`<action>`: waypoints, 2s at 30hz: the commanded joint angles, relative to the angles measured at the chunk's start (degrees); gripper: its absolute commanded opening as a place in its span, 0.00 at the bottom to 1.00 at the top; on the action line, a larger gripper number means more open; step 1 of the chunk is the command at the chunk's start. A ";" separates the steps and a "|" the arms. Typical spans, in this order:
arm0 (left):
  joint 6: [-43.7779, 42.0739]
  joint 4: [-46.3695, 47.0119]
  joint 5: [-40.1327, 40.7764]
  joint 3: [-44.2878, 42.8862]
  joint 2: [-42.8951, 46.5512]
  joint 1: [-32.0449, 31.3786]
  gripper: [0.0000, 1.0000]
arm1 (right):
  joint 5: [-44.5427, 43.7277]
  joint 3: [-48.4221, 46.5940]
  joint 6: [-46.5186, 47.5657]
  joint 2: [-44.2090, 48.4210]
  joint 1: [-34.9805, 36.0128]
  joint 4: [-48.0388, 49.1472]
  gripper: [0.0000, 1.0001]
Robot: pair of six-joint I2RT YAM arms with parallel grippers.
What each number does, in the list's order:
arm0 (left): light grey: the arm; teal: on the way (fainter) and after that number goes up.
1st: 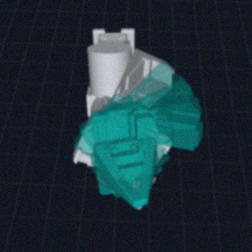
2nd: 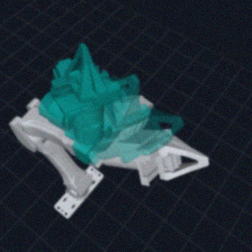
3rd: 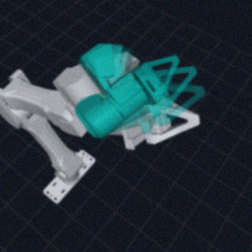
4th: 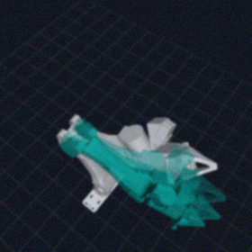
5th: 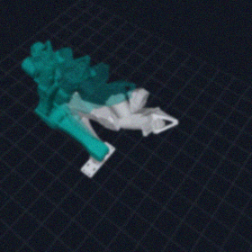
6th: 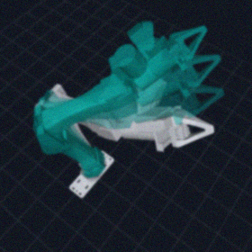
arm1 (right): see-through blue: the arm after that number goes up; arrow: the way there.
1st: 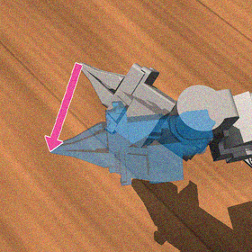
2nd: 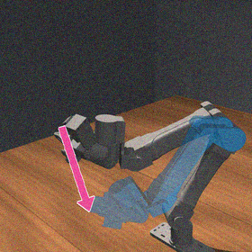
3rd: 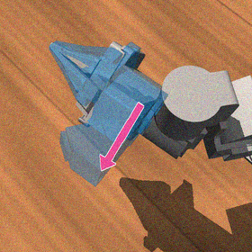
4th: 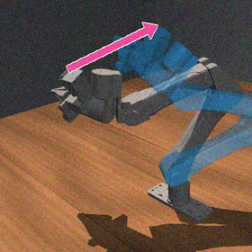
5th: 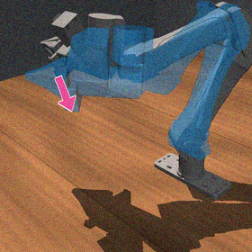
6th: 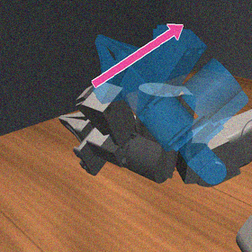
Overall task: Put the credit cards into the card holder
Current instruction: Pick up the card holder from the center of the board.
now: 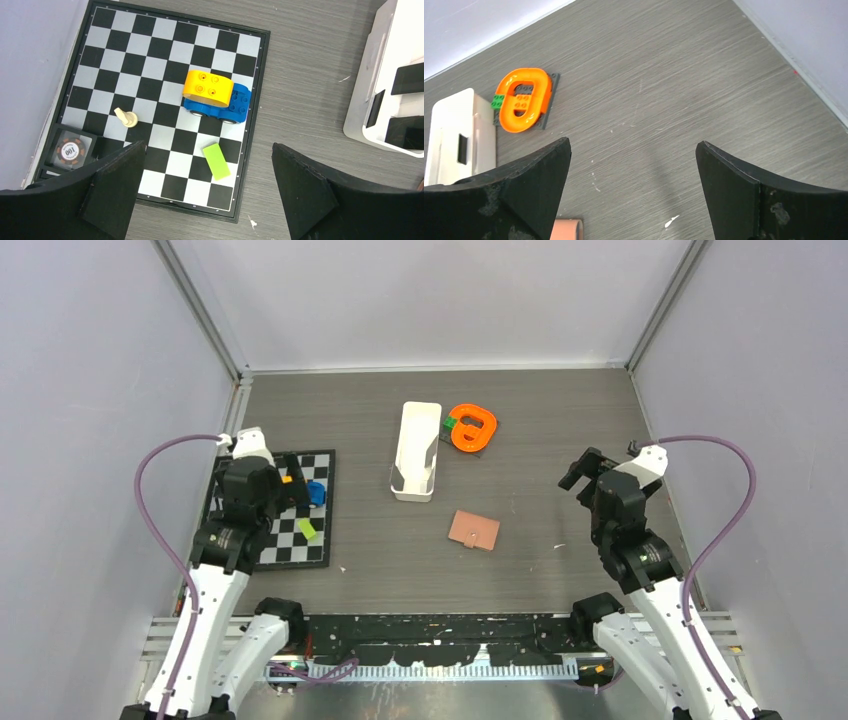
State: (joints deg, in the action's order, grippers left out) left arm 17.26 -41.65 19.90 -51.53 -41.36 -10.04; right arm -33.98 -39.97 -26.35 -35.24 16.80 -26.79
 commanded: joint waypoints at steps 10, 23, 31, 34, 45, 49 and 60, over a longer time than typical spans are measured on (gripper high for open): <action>-1.29 1.11 -4.09 -0.08 -2.31 0.27 1.00 | 30.03 -4.35 1.24 -18.96 0.07 6.45 0.91; -3.00 0.46 -13.15 -0.60 -4.99 0.34 1.00 | 42.78 -6.75 1.89 -45.26 6.48 15.10 0.74; -2.84 1.13 -17.64 -0.35 -4.82 0.36 1.00 | 45.22 -2.81 -0.58 -47.40 11.91 17.80 0.70; -3.33 1.41 -21.13 0.20 -4.69 0.24 0.98 | 46.25 -0.44 -2.47 -46.67 13.67 19.36 0.70; -3.32 2.08 -28.65 0.96 -6.23 -3.68 0.86 | 46.59 4.13 -13.32 -41.06 24.63 19.25 0.66; -3.16 2.24 -36.63 1.17 -9.22 -8.85 0.77 | 39.49 5.16 -17.28 -39.46 33.74 20.74 0.66; 22.01 22.00 -36.37 18.38 -6.00 -23.71 0.77 | 30.01 7.67 -19.80 -34.86 35.93 19.86 0.65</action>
State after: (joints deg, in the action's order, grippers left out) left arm 26.24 -33.61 -15.46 -39.97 -50.19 -30.39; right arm 0.84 -33.52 -44.66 -72.86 53.08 -7.35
